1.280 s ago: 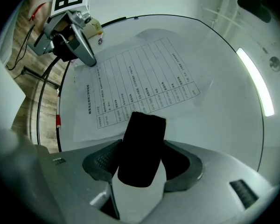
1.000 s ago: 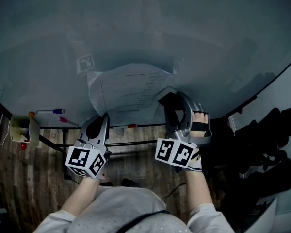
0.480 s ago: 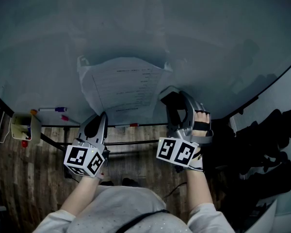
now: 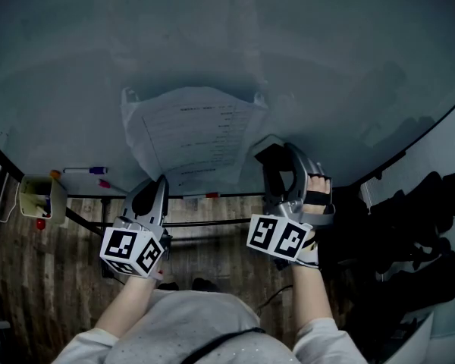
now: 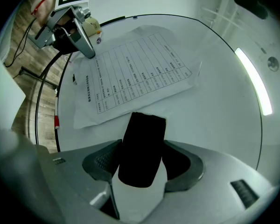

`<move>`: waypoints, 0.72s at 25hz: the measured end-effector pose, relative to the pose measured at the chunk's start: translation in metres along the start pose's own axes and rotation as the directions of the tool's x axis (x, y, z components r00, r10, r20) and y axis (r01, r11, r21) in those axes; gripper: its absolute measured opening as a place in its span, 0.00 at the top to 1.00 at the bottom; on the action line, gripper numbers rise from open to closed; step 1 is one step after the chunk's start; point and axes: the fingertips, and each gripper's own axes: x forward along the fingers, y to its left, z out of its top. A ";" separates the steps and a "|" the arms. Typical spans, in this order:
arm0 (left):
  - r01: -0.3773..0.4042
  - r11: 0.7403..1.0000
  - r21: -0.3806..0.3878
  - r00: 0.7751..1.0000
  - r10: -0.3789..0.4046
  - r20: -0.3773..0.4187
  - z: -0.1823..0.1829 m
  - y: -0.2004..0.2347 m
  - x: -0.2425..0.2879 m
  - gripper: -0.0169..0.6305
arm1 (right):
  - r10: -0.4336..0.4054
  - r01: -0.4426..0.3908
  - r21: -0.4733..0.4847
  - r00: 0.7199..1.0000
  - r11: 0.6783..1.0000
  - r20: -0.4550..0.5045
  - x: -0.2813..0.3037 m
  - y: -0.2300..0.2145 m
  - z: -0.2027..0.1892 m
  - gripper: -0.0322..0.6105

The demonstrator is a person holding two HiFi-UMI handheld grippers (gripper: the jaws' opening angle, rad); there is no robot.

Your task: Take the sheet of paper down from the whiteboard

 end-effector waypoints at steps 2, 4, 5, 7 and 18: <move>0.001 1.000 -0.002 1.000 -0.001 -0.001 -0.001 0.001 0.000 0.95 | 0.003 -0.003 0.012 1.000 1.000 0.003 0.000 0.000 0.000 0.52; 0.002 1.000 -0.004 1.000 -0.002 -0.001 -0.001 0.001 0.001 0.95 | 0.005 -0.006 0.025 1.000 1.000 0.006 0.000 0.001 -0.001 0.52; 0.004 1.000 -0.005 1.000 -0.004 -0.002 -0.001 0.001 0.001 0.95 | 0.007 -0.008 0.030 1.000 1.000 0.006 -0.001 0.002 -0.001 0.52; 0.007 1.000 -0.007 1.000 -0.007 -0.003 -0.001 0.000 0.001 0.95 | 0.010 -0.010 0.033 1.000 0.999 0.004 -0.002 0.004 -0.002 0.52; 0.019 1.000 -0.014 1.000 -0.019 -0.010 -0.003 0.002 0.001 0.95 | 0.002 -0.002 0.031 1.000 1.000 -0.017 -0.008 0.006 -0.006 0.52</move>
